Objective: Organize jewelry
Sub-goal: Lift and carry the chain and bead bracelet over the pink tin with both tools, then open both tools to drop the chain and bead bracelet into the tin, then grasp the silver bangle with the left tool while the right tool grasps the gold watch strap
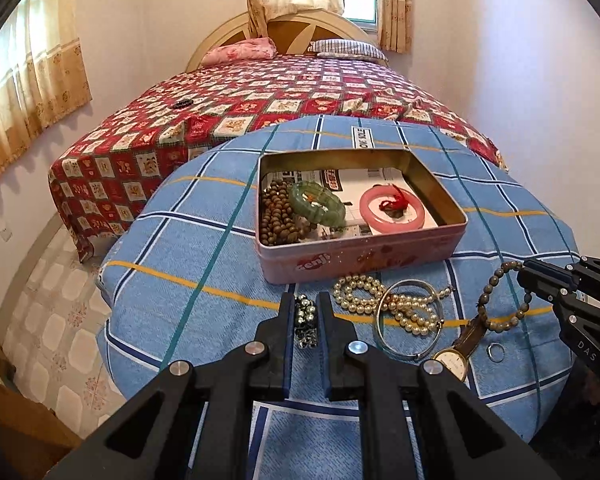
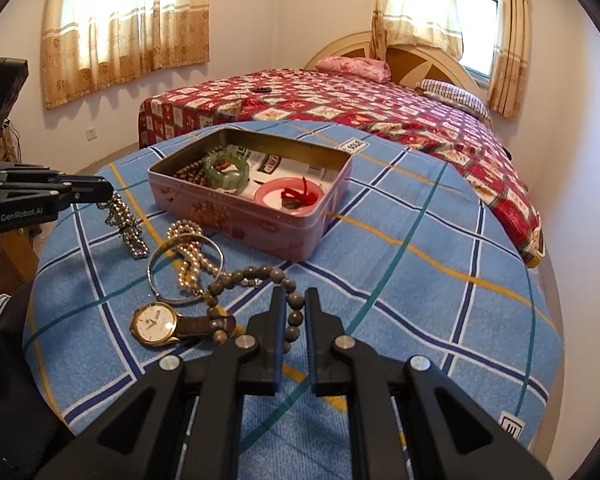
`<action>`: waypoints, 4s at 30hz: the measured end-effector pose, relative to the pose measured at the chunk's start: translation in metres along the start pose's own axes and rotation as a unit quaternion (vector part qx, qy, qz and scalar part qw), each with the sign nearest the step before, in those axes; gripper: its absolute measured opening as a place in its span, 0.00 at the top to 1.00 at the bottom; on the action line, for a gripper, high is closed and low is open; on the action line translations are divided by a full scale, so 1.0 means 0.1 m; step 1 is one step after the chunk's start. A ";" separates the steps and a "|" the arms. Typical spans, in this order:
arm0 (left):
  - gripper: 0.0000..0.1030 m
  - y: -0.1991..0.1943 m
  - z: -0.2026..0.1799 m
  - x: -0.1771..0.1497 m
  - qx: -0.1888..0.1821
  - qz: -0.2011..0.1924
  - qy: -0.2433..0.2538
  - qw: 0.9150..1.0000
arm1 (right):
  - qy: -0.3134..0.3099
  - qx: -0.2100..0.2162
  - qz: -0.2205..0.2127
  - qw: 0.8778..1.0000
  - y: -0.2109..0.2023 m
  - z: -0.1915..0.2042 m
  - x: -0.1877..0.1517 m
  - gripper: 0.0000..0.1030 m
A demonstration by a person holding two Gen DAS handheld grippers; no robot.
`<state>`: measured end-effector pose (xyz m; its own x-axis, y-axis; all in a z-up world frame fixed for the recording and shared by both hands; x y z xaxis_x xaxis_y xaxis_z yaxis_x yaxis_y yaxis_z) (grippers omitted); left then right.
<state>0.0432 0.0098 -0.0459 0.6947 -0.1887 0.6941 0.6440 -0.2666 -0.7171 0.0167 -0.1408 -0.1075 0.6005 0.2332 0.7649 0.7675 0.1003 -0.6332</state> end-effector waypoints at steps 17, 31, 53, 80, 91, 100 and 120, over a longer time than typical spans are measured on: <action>0.91 -0.23 -0.05 0.19 -0.001 -0.033 0.012 0.999 | 0.005 -0.003 -0.025 1.000 -0.12 -0.08 0.14 0.90; 0.91 -0.30 -0.08 0.56 0.006 -0.060 0.036 0.998 | 0.000 -0.008 -0.049 0.999 -0.12 -0.13 0.44 0.90; 0.91 -0.09 -0.01 0.97 0.029 -0.065 0.050 0.996 | -0.008 -0.012 -0.068 0.998 0.06 -0.15 0.88 0.90; 0.91 0.40 0.08 1.13 0.036 -0.034 0.063 0.997 | -0.005 -0.005 -0.040 0.999 0.49 -0.17 1.01 0.90; 0.91 0.57 0.13 1.10 0.039 -0.018 0.063 0.997 | -0.010 -0.002 -0.027 1.000 0.64 -0.10 1.03 0.90; 0.90 0.80 0.16 1.01 0.038 0.006 0.064 0.997 | -0.014 0.005 -0.003 1.000 0.87 -0.05 1.00 0.90; 0.27 0.59 0.18 0.63 0.070 0.001 0.042 0.997 | 0.014 -0.020 0.002 1.000 0.71 -0.18 0.74 0.35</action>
<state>0.1303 -0.0010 -0.0460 0.6703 -0.2683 0.6919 0.6855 -0.1333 -0.7158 0.1198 -0.1336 -0.0939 0.6098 0.2072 0.7650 0.7726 0.0598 -0.6321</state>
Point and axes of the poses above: each gripper's, at about its wrist camera, not at the fingertips, and y roughly the way its jaws point, z to its left, x to its top, the point moved 1 cm from there along y, roughly the way its jaws point, and after that the axes turned 6 degrees about -x, right-handed, at the moved point
